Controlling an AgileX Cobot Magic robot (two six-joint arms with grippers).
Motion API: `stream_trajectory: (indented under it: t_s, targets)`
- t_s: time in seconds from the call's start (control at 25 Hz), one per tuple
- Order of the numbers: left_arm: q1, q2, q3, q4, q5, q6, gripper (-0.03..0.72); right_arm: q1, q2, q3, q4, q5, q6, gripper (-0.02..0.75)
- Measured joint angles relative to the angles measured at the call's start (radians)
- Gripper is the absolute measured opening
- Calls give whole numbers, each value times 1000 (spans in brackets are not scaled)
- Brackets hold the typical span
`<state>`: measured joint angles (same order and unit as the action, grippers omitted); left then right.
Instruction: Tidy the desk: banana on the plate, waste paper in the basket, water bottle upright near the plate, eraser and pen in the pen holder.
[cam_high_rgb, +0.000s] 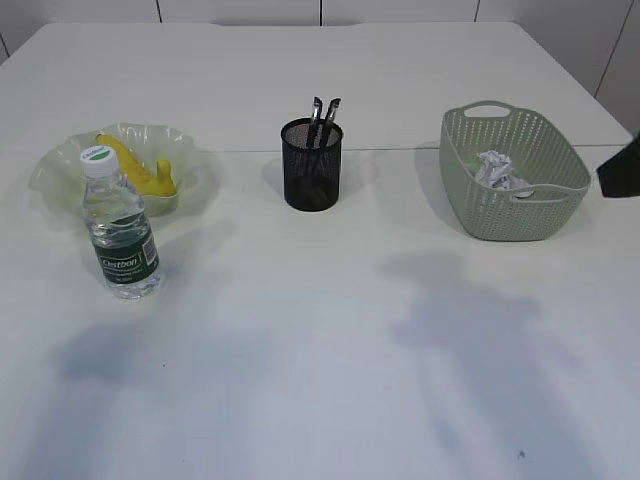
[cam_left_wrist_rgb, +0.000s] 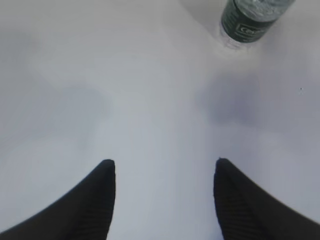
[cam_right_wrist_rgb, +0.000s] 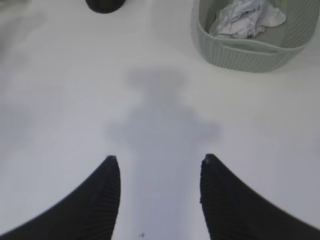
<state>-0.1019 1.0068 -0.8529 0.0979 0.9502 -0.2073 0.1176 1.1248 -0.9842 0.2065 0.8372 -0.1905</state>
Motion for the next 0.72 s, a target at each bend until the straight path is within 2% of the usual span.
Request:
stream_trajectory:
  t_s: [0.16, 0.4, 0.72]
  targets:
    - [0, -105, 0, 17, 56, -22, 433, 0, -74, 12, -37, 20, 86, 391]
    - [0, -296, 6, 22, 126, -24, 433, 0, -198, 57, -171, 115, 200, 391]
    - [0, -534, 116, 21, 168, -24, 433, 0, -396, 61, -225, 251, 223, 391]
